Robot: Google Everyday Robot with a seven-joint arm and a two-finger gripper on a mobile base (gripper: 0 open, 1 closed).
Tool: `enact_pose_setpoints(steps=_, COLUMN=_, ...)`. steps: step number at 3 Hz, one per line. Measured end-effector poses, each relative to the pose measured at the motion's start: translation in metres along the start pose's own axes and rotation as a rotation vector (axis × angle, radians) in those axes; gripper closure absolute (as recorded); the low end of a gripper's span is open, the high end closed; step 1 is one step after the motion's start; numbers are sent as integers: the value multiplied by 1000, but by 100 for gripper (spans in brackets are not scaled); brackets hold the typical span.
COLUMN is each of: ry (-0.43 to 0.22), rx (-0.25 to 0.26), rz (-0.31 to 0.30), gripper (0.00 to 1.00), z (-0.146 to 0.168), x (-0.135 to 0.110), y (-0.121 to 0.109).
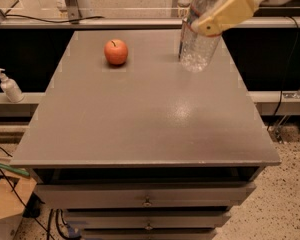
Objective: Pick water bottle
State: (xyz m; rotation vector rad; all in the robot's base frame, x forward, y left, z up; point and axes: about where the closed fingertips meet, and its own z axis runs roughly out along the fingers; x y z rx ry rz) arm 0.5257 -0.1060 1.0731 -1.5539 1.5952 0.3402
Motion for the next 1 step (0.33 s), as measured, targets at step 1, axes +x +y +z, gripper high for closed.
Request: enact_pose_setpoints(steps=1, ry=-17, rx=32, rz=-31, gripper=100, z=-15, x=-17, y=-8)
